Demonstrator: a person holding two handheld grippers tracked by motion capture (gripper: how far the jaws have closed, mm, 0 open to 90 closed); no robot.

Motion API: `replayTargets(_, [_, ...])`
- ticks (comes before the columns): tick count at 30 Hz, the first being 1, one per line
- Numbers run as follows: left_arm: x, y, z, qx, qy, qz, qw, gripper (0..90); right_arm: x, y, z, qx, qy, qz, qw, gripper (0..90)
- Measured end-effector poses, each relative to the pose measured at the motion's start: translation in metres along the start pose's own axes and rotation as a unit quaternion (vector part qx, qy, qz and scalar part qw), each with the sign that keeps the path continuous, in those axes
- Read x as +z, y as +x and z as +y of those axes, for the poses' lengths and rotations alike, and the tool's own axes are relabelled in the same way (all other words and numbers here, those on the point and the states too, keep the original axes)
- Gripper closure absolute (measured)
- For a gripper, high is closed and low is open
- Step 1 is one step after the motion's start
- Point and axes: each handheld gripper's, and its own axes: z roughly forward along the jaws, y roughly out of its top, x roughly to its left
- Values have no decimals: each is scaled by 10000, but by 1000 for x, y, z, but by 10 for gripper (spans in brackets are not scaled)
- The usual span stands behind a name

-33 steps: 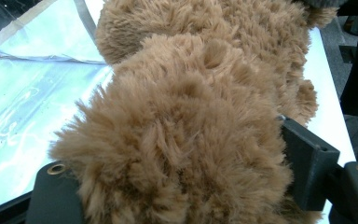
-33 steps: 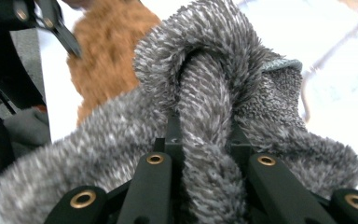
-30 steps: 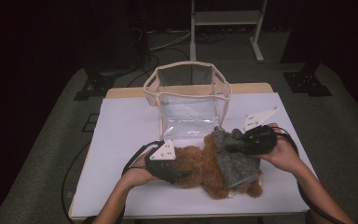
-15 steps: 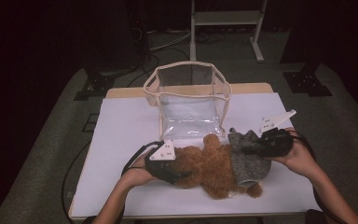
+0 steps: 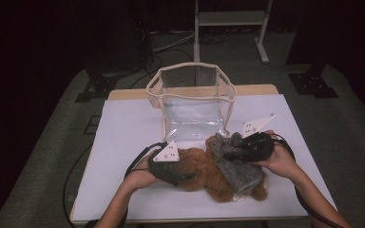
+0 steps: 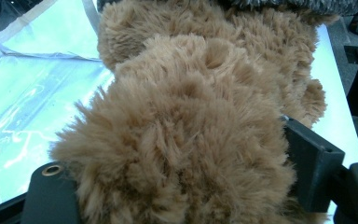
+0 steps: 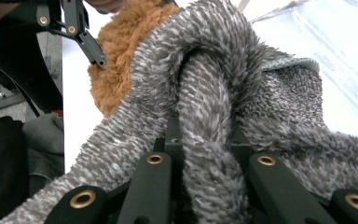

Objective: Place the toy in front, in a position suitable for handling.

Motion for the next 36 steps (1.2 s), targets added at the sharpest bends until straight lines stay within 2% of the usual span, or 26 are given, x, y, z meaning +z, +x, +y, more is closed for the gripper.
replayTargets(7, [1,1,1,-18,6,47,10000,249,-18,-4,-17,204,-106,-157,9996,762])
replayTargets(9, [2,2,0,-62,9,72,10000,249,-13,-2,-11,102,-73,-200,9997,761])
replayTargets(13, [1,2,-1,-64,13,107,9999,249,-2,0,-1,-15,-63,-78,9999,761])
replayTargets(16, [2,4,0,-75,17,126,9999,250,-6,-1,-5,25,-114,-46,9999,762])
replayTargets(19, [3,5,0,-112,14,161,9998,250,-12,6,-6,20,-172,-53,9998,761])
replayTargets(21, [3,6,0,-149,19,168,9997,250,-10,12,-3,-63,-143,-60,9999,761])
replayTargets(24, [1,6,0,-158,-36,80,9998,247,-3,16,-3,-137,-15,-98,9999,763])
replayTargets(26, [-3,9,-1,-253,-117,-44,9996,208,-1,12,-8,-90,32,-122,9999,766])
replayTargets(27, [-5,10,-2,-241,-194,-69,9995,197,-2,10,-11,-38,1,-94,9999,767])
replayTargets(29, [-7,13,-4,-366,-288,-123,9988,189,-4,5,-16,67,-44,-39,10000,768])
replayTargets(30, [-9,14,-5,-365,-262,-118,9989,174,-4,4,-17,92,-52,-41,9999,768])
replayTargets(33, [-14,17,-8,-367,-222,-131,9990,177,-4,2,-17,95,0,-89,9999,769])
replayTargets(36, [-13,16,-10,-361,-241,-116,9990,246,-3,3,-9,37,73,-162,9998,768])
